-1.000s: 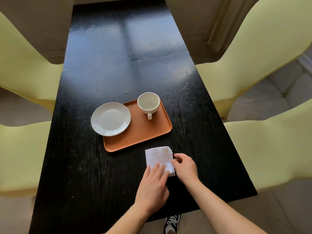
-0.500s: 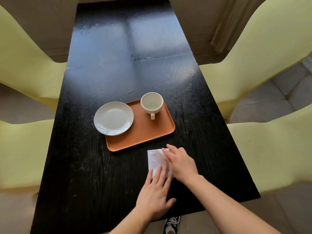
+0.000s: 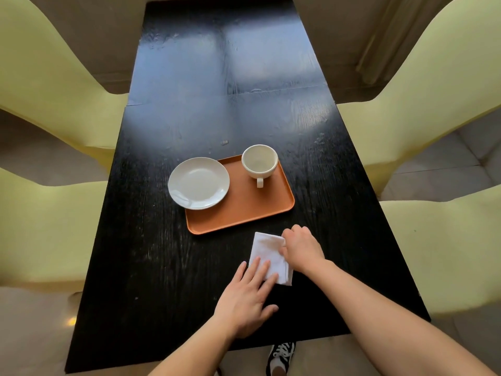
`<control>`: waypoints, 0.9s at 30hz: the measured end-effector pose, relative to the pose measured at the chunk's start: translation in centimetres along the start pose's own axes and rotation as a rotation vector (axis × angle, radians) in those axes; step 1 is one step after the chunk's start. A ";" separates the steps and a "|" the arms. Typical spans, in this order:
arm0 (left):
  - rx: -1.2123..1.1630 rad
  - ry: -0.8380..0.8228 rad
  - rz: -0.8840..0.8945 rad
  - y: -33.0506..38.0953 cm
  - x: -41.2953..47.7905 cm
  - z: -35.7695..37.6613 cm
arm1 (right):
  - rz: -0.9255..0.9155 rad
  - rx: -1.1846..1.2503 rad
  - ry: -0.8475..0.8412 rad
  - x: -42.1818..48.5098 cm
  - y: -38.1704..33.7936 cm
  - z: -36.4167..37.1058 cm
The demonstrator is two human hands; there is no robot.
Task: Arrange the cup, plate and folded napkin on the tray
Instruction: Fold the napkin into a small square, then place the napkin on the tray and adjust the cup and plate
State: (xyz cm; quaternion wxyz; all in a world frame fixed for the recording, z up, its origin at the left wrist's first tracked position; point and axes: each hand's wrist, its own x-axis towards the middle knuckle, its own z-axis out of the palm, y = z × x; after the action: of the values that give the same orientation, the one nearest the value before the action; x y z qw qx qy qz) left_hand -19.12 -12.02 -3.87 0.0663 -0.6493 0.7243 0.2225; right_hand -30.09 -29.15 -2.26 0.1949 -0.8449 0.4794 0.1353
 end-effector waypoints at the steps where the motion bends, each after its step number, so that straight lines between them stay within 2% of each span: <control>1: -0.009 0.016 -0.028 -0.5 -0.2 0.0 | 0.014 0.019 -0.012 0.0 0.0 -0.2; 4: -0.038 0.101 -0.166 -2.2 -1.1 0.2 | 0.049 0.073 -0.049 -0.5 -0.1 -0.7; 6: -0.067 0.139 -0.325 -3.7 -2.1 0.3 | 0.090 0.161 -0.070 -0.9 0.1 -1.2; 10: -0.171 0.121 -0.654 -7.1 -3.9 0.5 | 0.242 0.528 -0.104 -1.9 0.5 -1.8; 15: -0.348 0.121 -0.923 -10.8 -3.5 -0.8 | 0.348 1.003 -0.104 -2.5 1.3 -1.8; 20: -0.465 0.087 -1.036 -11.5 -1.9 -2.7 | 0.422 1.253 -0.035 -2.2 1.2 -1.8; 23: -0.631 0.254 -1.091 -10.5 -1.0 -4.4 | 0.449 1.335 0.006 -1.9 0.5 -1.6; 25: -0.746 0.386 -1.044 -9.2 -0.2 -5.1 | 0.483 1.412 0.037 -1.6 -0.1 -1.4; 27: -0.815 0.398 -0.975 -7.7 0.9 -6.0 | 0.532 1.483 0.066 -1.2 -0.8 -1.2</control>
State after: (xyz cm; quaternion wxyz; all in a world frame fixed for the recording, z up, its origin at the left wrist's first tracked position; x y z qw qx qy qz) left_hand -10.62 -15.70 -0.68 -0.2264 -0.9043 0.2039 0.2989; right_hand -30.00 -28.44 -0.54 0.6545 -0.3550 0.6360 -0.2028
